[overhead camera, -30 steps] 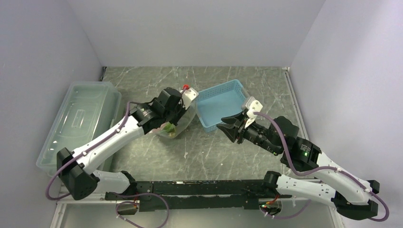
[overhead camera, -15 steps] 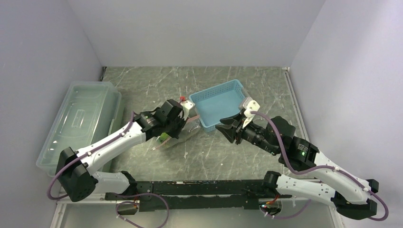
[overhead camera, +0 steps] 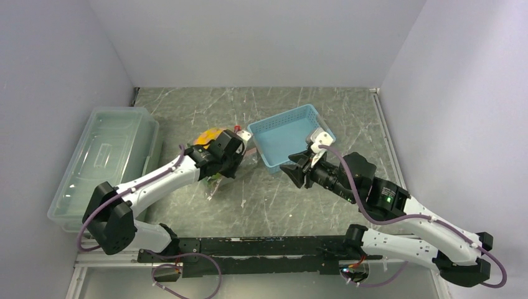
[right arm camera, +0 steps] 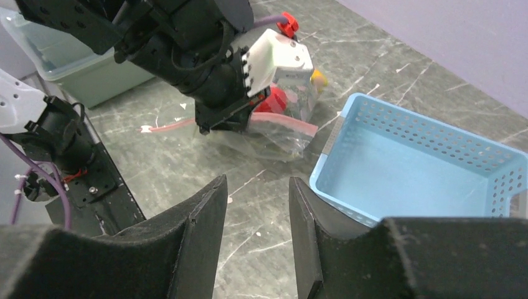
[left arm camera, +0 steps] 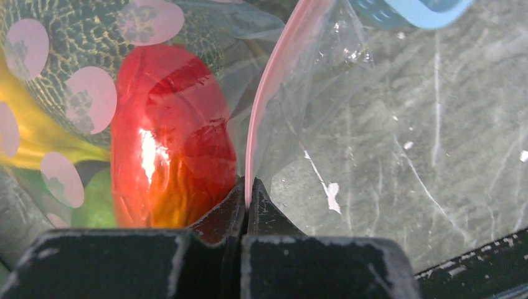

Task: Place the food in the zip-top bag and seal the zipper
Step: Place the zipper food storage bag at the center of the board, then reset both arms

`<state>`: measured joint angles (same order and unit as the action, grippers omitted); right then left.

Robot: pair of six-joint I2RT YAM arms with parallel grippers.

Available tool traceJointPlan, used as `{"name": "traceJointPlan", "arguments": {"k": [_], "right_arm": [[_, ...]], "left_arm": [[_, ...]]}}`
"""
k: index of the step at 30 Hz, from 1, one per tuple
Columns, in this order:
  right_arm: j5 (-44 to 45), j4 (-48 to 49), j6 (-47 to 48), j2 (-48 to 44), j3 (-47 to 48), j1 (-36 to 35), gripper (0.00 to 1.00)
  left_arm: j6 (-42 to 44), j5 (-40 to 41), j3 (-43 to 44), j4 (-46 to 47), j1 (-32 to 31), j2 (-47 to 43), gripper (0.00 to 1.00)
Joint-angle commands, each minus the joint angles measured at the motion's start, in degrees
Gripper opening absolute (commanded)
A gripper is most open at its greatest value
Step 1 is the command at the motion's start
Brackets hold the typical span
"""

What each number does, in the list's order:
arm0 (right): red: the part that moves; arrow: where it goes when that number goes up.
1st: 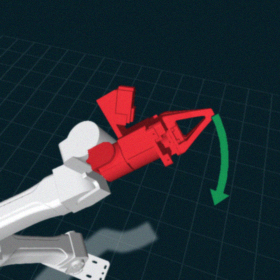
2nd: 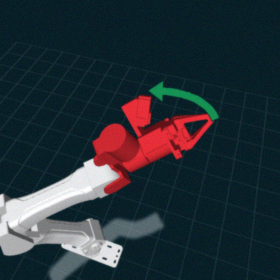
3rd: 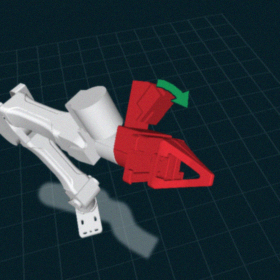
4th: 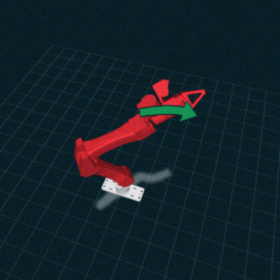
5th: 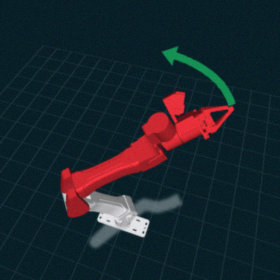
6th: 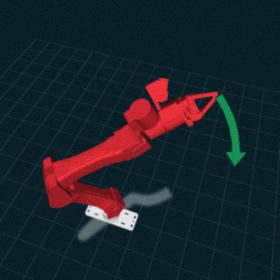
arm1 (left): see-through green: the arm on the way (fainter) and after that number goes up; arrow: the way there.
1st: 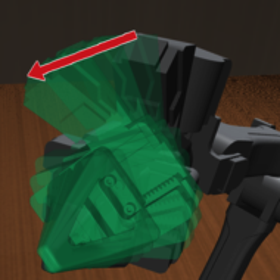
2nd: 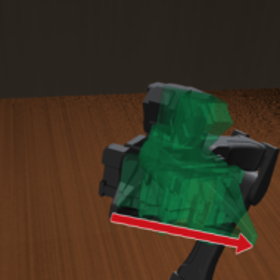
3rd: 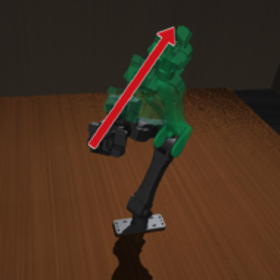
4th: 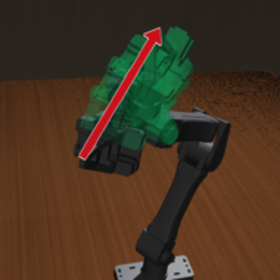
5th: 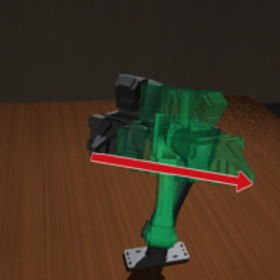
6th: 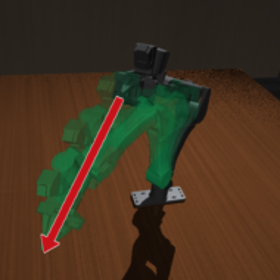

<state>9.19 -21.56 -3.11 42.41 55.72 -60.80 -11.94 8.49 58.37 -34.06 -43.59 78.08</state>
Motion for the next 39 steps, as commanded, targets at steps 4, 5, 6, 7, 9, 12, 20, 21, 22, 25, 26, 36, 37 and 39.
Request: {"name": "traceJointPlan", "arguments": {"k": [4, 5, 6, 7, 9, 12, 20, 21, 22, 25, 26, 36, 37, 39], "right_arm": [[2.2, 1.9, 0.1, 0.7, -0.1, 0.4, 0.5], [2.5, 2.0, 0.0, 0.7, -0.2, 0.4, 0.52], [2.8, 2.2, 0.0, 0.8, -0.2, 0.5, 0.55], [3.1, 2.3, 0.0, 0.8, -0.5, 0.5, 0.57], [3.6, 2.6, 0.1, 0.8, -0.8, 0.6, 0.6], [4.1, 2.5, 0.0, 1.0, -1.0, 0.8, 0.63], [5.3, 3.3, 0.1, 1.2, -2.0, 1.4, 0.71], [5.5, 3.4, 0.2, 1.4, -2.0, 1.4, 0.71], [6.0, 3.5, 0.1, 1.6, -2.1, 1.6, 0.72], [6.5, 3.3, 0.0, 2.4, -1.9, 2.2, 0.74], [6.5, 3.3, 0.0, 2.8, -1.9, 2.5, 0.74], [0.5, 2.2, -3.3, 6.3, -1.5, 12.7, 0.77], [-0.4, 2.2, -3.9, 6.5, -1.7, 14.3, 0.78], [-2.8, 2.4, -4.9, 6.9, -2.2, 17.2, 0.78]], "left_arm": [[-1.2, -0.3, 0.7, 0.5, 2.6, 0.4, 0.0], [-1.2, -1.2, 0.7, 0.7, 2.6, 0.1, 0.02], [-1.0, -2.1, 0.6, 1.0, 2.6, -0.4, 0.06], [-0.8, -2.6, 0.2, 1.3, 2.6, -1.1, 0.12], [-0.5, -3.6, -0.1, 2.0, 2.6, -2.4, 0.21], [-0.4, -5.9, -0.3, 2.9, 2.5, -4.3, 0.34], [1.2, -11.1, 1.9, 2.2, 2.5, -8.4, 0.57], [1.4, -11.5, 2.3, 1.9, 2.5, -9.0, 0.59], [1.4, -11.7, 2.8, 1.6, 2.5, -9.5, 0.6], [2.2, -12.0, 4.5, 1.1, 2.5, -11.0, 0.76], [2.5, -11.9, 5.1, 0.6, 2.5, -11.3, 0.88], [-0.6, -2.8, 13.3, -5.5, 3.4, -8.3, 1.0], [-0.7, -2.4, 13.8, -6.1, 3.7, -7.8, 1.0], [-1.3, -0.9, 14.4, -6.5, 4.3, -7.5, 1.0]]}}
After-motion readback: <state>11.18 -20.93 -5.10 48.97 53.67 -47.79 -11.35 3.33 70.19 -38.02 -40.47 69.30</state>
